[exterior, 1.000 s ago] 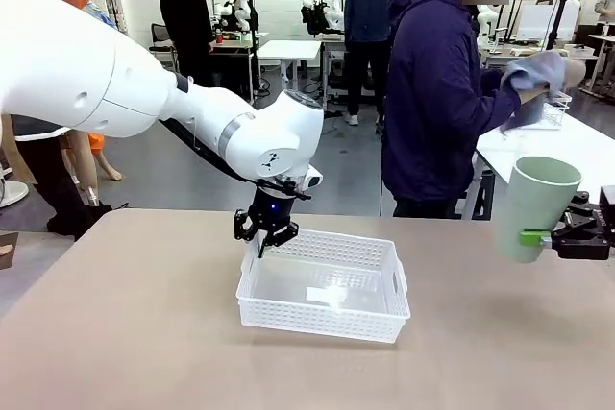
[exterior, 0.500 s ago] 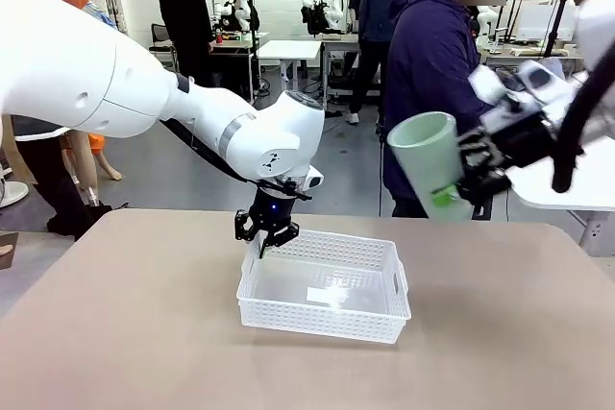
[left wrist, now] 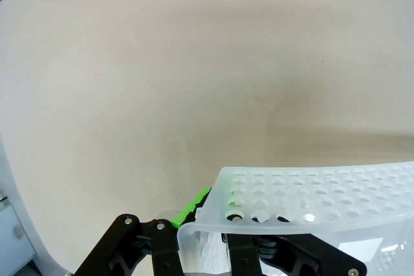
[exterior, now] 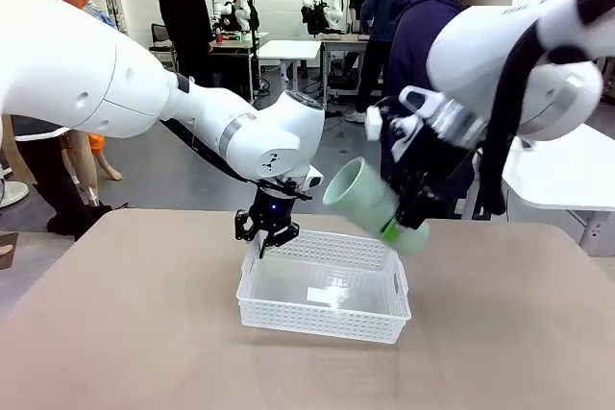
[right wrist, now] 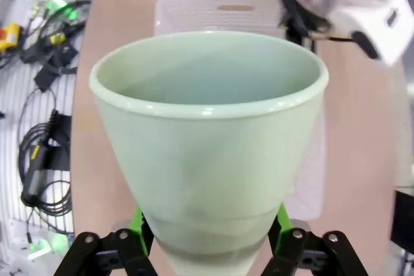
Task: Clean and organize the cups into the basket.
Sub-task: Pick up the Organizing basket and move it to the center of the table, then pick up the Reusable plastic cup from the right side of the table and place it inside the Organizing basket.
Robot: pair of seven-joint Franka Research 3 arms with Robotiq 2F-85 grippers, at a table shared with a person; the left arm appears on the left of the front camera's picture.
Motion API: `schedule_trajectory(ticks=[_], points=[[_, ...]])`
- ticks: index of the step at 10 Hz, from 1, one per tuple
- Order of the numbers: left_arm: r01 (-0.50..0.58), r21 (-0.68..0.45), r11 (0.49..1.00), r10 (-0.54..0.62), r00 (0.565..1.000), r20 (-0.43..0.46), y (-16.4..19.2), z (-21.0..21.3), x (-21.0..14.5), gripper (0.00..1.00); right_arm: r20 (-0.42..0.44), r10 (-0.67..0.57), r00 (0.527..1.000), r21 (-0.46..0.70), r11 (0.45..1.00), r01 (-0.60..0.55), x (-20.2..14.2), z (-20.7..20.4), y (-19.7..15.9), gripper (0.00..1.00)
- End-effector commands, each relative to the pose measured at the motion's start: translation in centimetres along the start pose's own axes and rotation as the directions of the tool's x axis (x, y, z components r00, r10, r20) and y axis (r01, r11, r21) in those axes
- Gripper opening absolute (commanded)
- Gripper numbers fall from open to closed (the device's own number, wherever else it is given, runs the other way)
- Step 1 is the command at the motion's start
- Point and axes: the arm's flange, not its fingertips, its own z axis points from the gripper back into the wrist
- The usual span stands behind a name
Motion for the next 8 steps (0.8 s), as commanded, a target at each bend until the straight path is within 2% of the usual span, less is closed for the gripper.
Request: schedule_trajectory(ticks=[1, 3, 8], points=[[0.005, 0.011, 1.000, -0.005, 1.000, 0.006, 0.2, -0.1, 0.0, 0.00, -0.032, 0.027, 0.999, 0.037, 0.999, -0.026, 1.0, -1.9, -0.6, 0.81], [0.005, 0.011, 1.000, -0.005, 1.000, 0.006, 0.2, -0.1, 0.0, 0.00, -0.005, 0.010, 1.000, 0.066, 0.998, -0.009, -0.2, -5.1, -1.6, 0.81], [0.005, 0.011, 1.000, -0.005, 1.000, 0.006, 0.2, -0.1, 0.0, 0.00, -0.036, 0.026, 0.999, 0.146, 0.989, -0.021, -1.4, -10.9, -1.9, 0.81]])
